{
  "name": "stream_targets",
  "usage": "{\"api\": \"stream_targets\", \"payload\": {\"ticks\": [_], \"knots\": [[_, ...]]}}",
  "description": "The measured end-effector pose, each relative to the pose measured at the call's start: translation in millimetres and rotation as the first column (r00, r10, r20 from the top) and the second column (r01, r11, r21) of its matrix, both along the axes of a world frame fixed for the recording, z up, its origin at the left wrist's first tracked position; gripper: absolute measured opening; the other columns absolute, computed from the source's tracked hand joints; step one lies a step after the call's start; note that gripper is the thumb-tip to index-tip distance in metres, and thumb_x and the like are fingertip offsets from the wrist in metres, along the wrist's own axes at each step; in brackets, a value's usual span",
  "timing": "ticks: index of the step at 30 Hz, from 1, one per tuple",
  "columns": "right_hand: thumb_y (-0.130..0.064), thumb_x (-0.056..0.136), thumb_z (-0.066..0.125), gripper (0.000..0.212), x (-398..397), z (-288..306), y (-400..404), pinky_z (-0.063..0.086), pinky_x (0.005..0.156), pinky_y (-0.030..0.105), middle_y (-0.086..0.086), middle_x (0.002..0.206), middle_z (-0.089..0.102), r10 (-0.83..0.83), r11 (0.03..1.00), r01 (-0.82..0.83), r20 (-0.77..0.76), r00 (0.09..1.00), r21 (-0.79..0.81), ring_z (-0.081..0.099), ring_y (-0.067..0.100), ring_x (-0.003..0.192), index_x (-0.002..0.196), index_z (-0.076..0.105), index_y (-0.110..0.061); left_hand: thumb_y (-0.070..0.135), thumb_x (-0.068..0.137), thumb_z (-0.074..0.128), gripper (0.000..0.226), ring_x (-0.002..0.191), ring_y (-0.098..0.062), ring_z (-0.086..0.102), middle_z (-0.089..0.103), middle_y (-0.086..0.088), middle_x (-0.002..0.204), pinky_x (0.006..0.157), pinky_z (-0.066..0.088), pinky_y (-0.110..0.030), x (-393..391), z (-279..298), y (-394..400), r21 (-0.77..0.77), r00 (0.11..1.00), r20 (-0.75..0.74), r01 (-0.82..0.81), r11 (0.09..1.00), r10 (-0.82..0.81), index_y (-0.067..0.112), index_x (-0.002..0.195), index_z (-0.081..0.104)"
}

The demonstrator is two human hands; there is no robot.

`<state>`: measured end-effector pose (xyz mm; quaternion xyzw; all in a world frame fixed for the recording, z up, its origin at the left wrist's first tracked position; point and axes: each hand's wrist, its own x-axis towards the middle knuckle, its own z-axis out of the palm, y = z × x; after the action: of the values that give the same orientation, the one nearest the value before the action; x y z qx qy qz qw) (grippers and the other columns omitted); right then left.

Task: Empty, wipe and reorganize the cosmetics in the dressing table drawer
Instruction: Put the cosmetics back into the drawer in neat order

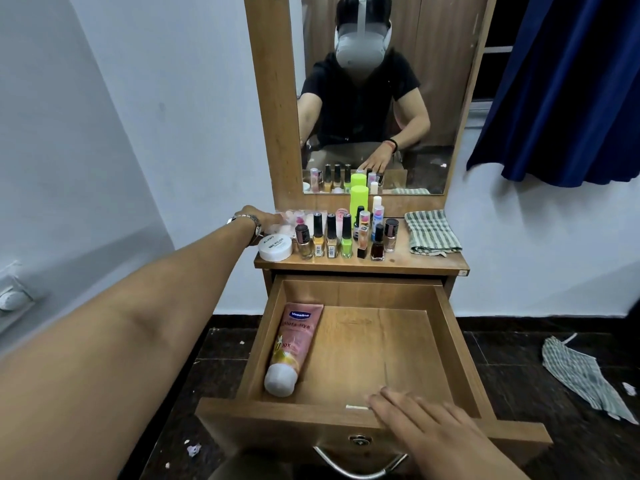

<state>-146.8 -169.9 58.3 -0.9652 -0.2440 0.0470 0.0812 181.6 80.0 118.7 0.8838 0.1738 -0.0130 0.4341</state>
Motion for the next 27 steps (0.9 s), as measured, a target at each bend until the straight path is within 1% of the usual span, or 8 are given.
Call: {"api": "stream_targets", "payload": {"ticks": [2,6,10,13,16,19,25,27], "knots": [[-0.053,0.100,0.014,0.047,4,-3,-1,0.028,0.110,0.023,-0.022,0.156,0.019,0.011,0.999,-0.014,0.096,0.995,0.038,0.031,0.001,0.139,0.147,0.018,-0.049,0.056,0.059,0.079,0.063,0.081,-0.023,0.062,0.063,-0.007,0.093,0.063,0.051,-0.031,2,-3,-1,0.009,1.000,-0.018,0.013,1.000,-0.012,0.010,0.095,0.057],[-0.049,0.098,0.032,0.063,-6,-4,-1,0.009,0.115,0.027,-0.026,0.156,-0.010,-0.014,1.000,0.013,-0.068,0.998,-0.017,0.004,-0.001,0.145,0.146,-0.009,-0.050,0.051,0.063,0.080,0.055,0.080,-0.021,0.063,0.063,-0.006,0.087,0.070,0.054,-0.032,6,-5,4,-0.060,1.000,-0.027,-0.015,0.998,0.014,0.008,0.088,0.057],[-0.053,0.093,0.042,0.062,-3,2,-1,0.025,0.110,0.023,-0.024,0.157,0.010,-0.012,1.000,0.014,0.093,0.996,-0.011,0.022,-0.003,0.141,0.148,0.012,-0.049,0.029,0.076,0.077,0.031,0.069,-0.017,0.058,0.062,-0.006,0.090,0.055,0.049,-0.025,12,-5,11,-0.258,0.997,-0.060,-0.059,0.964,0.045,0.008,0.080,0.054],[-0.059,0.086,0.051,0.062,-6,4,2,0.037,0.103,0.020,-0.025,0.152,0.029,-0.016,0.997,0.022,0.080,0.997,-0.073,0.041,-0.002,0.131,0.144,0.029,-0.051,0.024,0.083,0.070,0.024,0.084,-0.018,0.059,0.061,-0.005,0.100,0.073,0.054,-0.027,13,-7,15,-0.393,0.990,-0.124,-0.106,0.913,0.062,0.007,0.084,0.054],[-0.069,0.054,0.067,0.066,-4,6,2,0.053,0.069,0.014,-0.024,0.116,0.066,-0.037,0.996,0.037,-0.002,0.999,-0.078,0.067,-0.006,0.089,0.115,0.067,-0.046,0.023,0.087,0.066,0.022,0.085,-0.015,0.058,0.060,-0.001,0.102,0.088,0.052,-0.026,14,-11,20,-0.517,0.980,-0.173,-0.177,0.838,0.100,0.010,0.101,0.056],[-0.072,0.037,0.077,0.074,-11,-2,1,0.053,0.059,0.013,-0.023,0.103,0.071,-0.059,0.992,0.067,0.074,0.996,-0.106,0.068,-0.006,0.077,0.105,0.073,-0.043,0.021,0.089,0.063,0.011,0.069,-0.011,0.051,0.055,0.003,0.095,0.064,0.047,-0.015,13,-11,29,-0.581,0.972,-0.188,-0.223,0.782,0.138,0.013,0.088,0.056],[-0.064,0.073,0.059,0.066,-7,13,2,0.046,0.092,0.015,-0.024,0.141,0.047,-0.070,0.996,0.069,-0.021,0.997,-0.062,0.052,-0.007,0.119,0.136,0.046,-0.048,0.024,0.090,0.062,0.010,0.063,-0.008,0.042,0.051,0.006,0.085,0.049,0.040,-0.014,11,-8,61,-0.651,0.965,-0.199,-0.260,0.713,0.171,0.018,0.092,0.054],[-0.062,0.086,0.042,0.068,-5,5,-1,0.028,0.109,0.020,-0.022,0.156,0.018,-0.028,0.999,0.028,-0.006,1.000,-0.036,0.028,-0.003,0.139,0.148,0.018,-0.047,0.024,0.090,0.061,0.009,0.062,-0.007,0.040,0.051,0.008,0.085,0.043,0.040,-0.014,9,-5,77,-0.651,0.963,-0.187,-0.268,0.710,0.192,0.019,0.089,0.053]]}}
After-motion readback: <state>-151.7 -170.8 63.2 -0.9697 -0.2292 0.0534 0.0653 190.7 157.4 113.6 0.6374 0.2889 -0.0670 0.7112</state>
